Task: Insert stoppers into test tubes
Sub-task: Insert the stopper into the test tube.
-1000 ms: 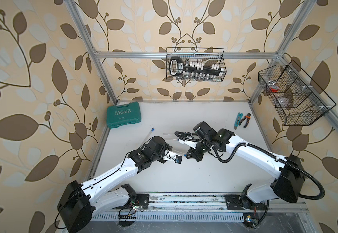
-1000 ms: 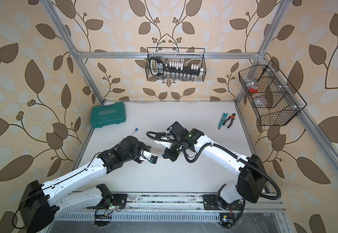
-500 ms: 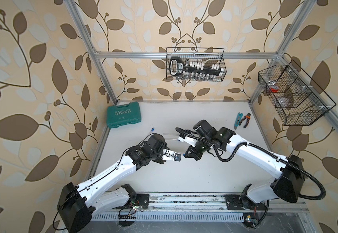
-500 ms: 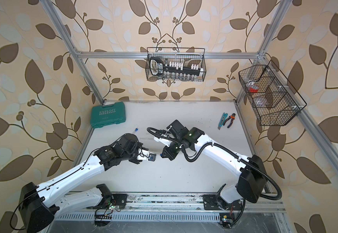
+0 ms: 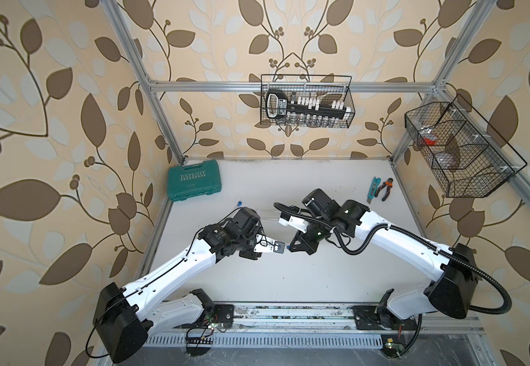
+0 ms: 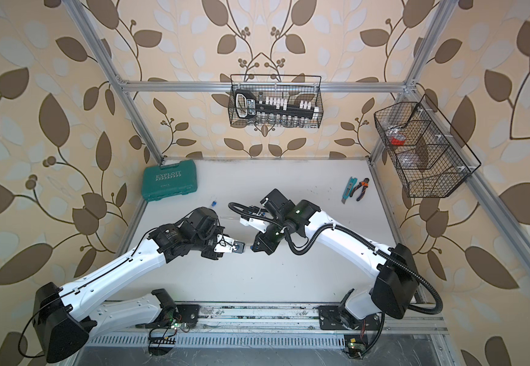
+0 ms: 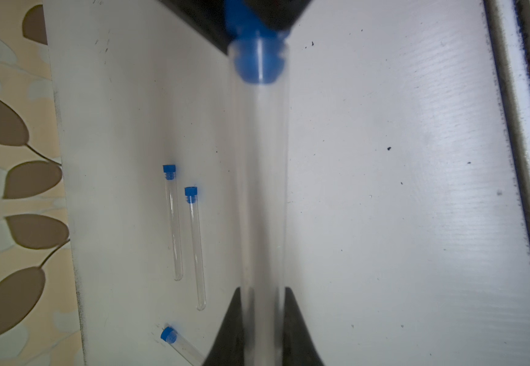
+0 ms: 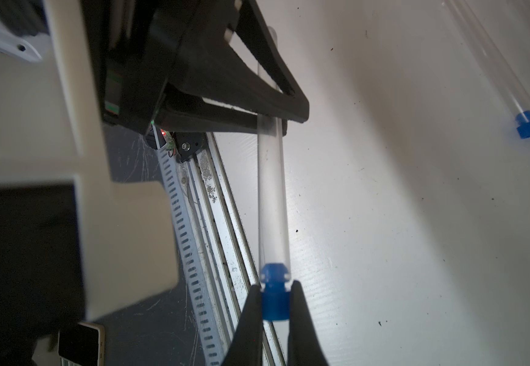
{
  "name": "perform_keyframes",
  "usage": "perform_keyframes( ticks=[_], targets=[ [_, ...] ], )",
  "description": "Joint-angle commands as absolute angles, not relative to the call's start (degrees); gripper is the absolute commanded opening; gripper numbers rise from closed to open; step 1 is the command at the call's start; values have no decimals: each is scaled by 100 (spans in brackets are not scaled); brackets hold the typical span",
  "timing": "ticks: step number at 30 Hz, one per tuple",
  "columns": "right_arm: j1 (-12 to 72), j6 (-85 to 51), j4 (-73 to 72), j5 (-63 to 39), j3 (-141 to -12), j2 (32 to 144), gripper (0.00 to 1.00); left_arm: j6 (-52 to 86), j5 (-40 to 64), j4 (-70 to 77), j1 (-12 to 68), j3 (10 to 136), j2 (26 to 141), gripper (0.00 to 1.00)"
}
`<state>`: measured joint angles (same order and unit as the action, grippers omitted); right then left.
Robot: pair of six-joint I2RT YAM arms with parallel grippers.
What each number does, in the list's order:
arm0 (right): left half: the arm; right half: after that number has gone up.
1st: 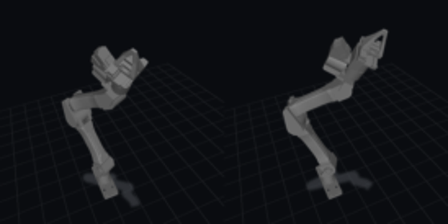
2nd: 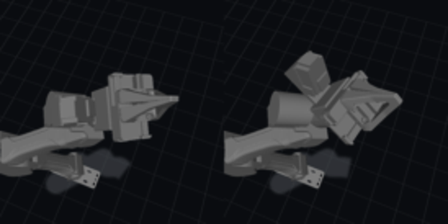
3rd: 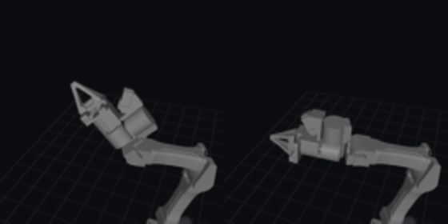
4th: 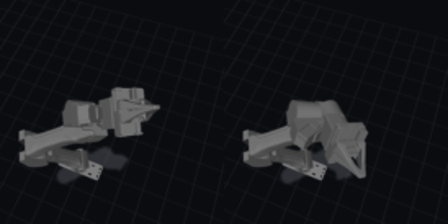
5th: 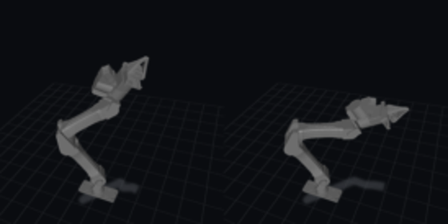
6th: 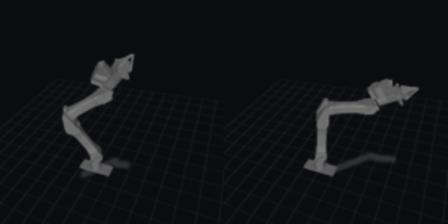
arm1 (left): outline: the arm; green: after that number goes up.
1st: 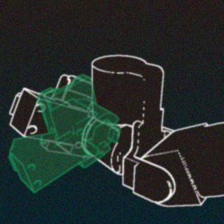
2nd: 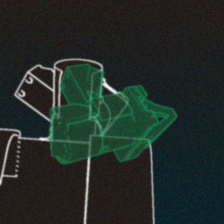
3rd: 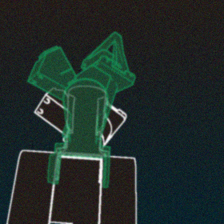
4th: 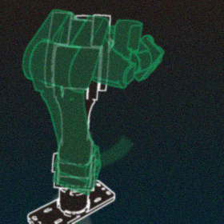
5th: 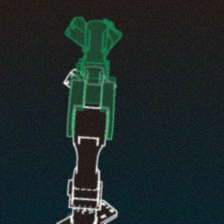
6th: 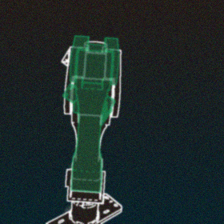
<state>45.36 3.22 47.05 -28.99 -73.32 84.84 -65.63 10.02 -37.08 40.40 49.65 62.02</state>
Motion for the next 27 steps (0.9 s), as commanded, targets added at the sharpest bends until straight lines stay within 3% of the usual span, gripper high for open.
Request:
perform_keyframes(
  ticks=[1, 8, 27],
  targets=[
    [4614, 375, 2285, -2970, -7794, 8728, 0, -6602, 3511, -2581, 4405, 5376, 6109, 0],
    [4633, 255, 1897, -3151, -7761, 8762, 0, -6243, 3983, -2109, 4441, 5317, 5994, 0],
    [4658, 366, 1489, -3601, -7700, 8938, 0, -7068, 4183, -2197, 4589, 5404, 6091, 0]
  ],
)
